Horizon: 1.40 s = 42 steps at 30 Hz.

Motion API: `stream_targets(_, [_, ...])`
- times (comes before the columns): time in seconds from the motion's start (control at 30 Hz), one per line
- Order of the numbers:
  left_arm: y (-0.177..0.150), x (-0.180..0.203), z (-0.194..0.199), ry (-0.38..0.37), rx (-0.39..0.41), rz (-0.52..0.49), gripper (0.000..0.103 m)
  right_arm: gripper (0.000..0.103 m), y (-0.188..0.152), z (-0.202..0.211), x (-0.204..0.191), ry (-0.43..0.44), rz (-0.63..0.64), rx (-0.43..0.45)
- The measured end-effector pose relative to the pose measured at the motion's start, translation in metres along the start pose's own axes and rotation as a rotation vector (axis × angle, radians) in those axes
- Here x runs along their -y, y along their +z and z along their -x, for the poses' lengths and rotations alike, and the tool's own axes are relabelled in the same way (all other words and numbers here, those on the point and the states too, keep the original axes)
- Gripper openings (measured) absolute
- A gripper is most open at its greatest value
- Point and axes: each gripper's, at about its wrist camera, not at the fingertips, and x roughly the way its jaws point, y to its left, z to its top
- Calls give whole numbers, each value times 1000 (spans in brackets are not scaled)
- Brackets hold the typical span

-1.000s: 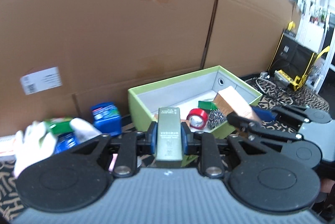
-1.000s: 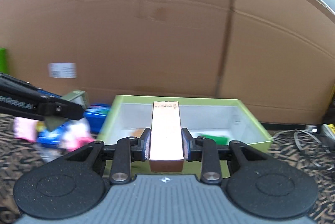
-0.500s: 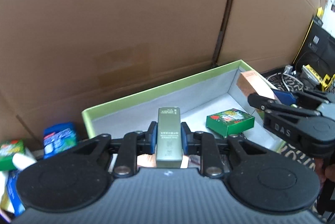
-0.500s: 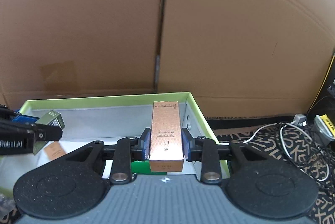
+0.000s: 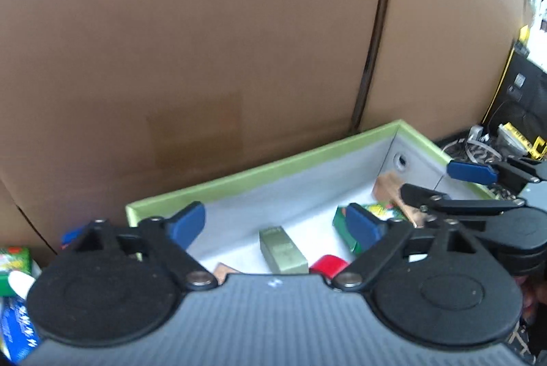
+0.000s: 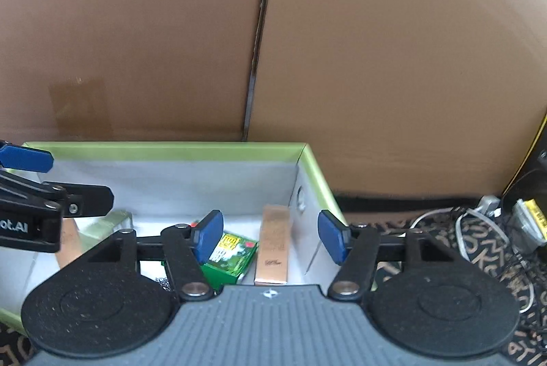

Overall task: Organize objects
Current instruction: 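Carry both boxes into the lime-green box and open both tools, then withdraw both tools from the green box back to the pile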

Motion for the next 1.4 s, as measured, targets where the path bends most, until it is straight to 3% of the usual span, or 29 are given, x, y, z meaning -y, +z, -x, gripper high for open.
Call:
stream_targets(0.1, [2, -5, 24, 3, 52, 21, 103, 74, 5, 34, 8, 28, -75, 70])
stream_targets(0.27, [-7, -13, 75, 6, 128, 58, 103, 88, 5, 90, 0, 62, -128, 193])
stream_targets(0.37, [-23, -20, 108, -15, 157, 62, 103, 94, -4, 118, -12, 88, -163, 248])
stream_targets(0.5, [-59, -33, 146, 16, 170, 53, 103, 95, -24, 136, -27, 133, -193, 284])
stream_targets(0.7, [-108, -67, 182, 57, 176, 109, 103, 95, -66, 164, -77, 190, -141, 259])
stream_targets(1.0, [-171, -131, 220, 164, 93, 245, 103, 95, -118, 166, -145, 268, -86, 162])
stream_targets(1.2, [-193, -164, 224, 205, 52, 314, 103, 94, -125, 162, -192, 274, -26, 110])
stream_targets(1.4, [-192, -178, 226, 214, 66, 304, 103, 93, -121, 155, -213, 241, 31, 117])
